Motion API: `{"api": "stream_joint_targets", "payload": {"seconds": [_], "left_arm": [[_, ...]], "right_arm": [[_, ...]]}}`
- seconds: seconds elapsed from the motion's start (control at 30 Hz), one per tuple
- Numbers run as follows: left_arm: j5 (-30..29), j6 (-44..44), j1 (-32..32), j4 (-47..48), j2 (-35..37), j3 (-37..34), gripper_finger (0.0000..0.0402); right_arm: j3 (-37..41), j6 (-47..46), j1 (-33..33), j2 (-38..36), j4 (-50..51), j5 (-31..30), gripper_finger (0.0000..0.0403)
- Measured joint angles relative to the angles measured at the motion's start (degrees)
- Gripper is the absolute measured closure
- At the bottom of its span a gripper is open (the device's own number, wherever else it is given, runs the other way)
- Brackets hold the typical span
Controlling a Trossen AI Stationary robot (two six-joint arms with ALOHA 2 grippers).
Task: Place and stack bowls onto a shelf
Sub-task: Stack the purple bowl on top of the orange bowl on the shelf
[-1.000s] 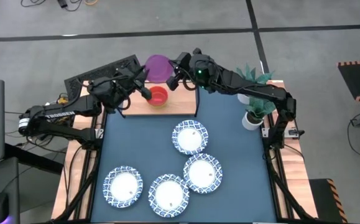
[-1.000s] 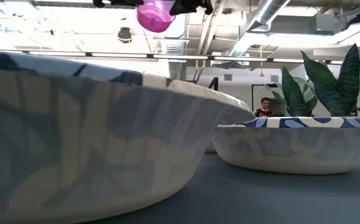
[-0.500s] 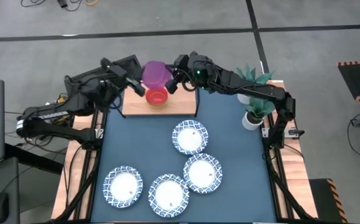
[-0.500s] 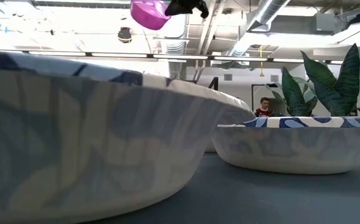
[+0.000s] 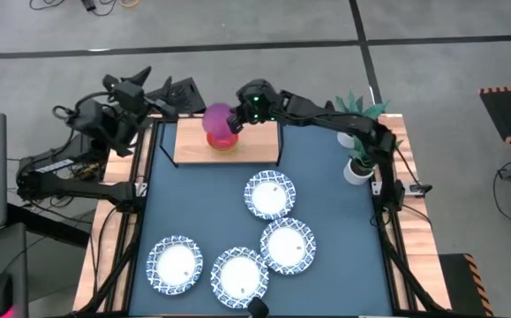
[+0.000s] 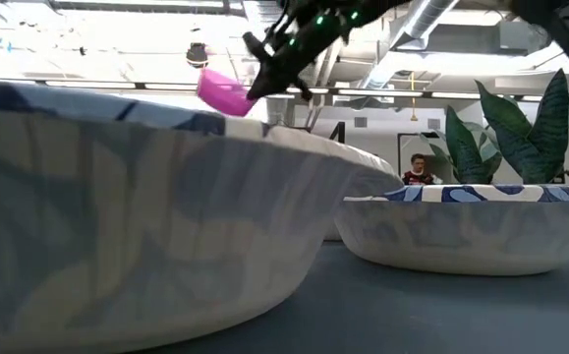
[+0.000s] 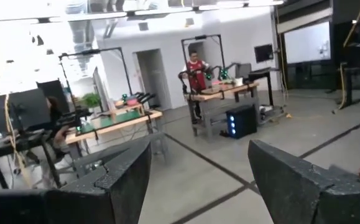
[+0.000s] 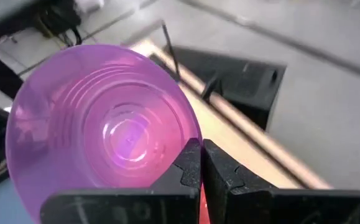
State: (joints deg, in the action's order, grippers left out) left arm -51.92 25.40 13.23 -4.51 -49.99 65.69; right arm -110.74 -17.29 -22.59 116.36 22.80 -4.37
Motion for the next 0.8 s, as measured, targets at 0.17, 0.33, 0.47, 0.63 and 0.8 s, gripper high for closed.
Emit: {"api": "stream_joint_targets", "payload": {"seconds": [0.17,0.33,0.47,0.63,0.8], "left_arm": [[0.22,-3.53,-0.04,4.25,0.95,-0.02,0.0147],[0.03,-5.15,-0.02,6.36,1.26,-0.02,0.0147],[0.07,-5.19,-0.04,7.23,1.28,-0.02,0.0147],[0.06,-5.24,0.0,7.3,1.28,-0.02,0.0147],[0.04,-5.17,0.0,7.54,1.28,-0.04,0.0147]], "right_arm": [[-3.47,-1.38,-1.06,5.1,3.92,4.17,0.038],[-7.87,-1.33,-1.28,9.7,7.79,5.41,0.038],[-10.88,-1.32,-1.55,12.46,10.36,6.46,0.038],[-12.85,-1.3,-1.79,14.34,12.41,6.83,0.038],[-13.0,-0.87,-2.31,14.32,13.22,6.24,0.038]]}}
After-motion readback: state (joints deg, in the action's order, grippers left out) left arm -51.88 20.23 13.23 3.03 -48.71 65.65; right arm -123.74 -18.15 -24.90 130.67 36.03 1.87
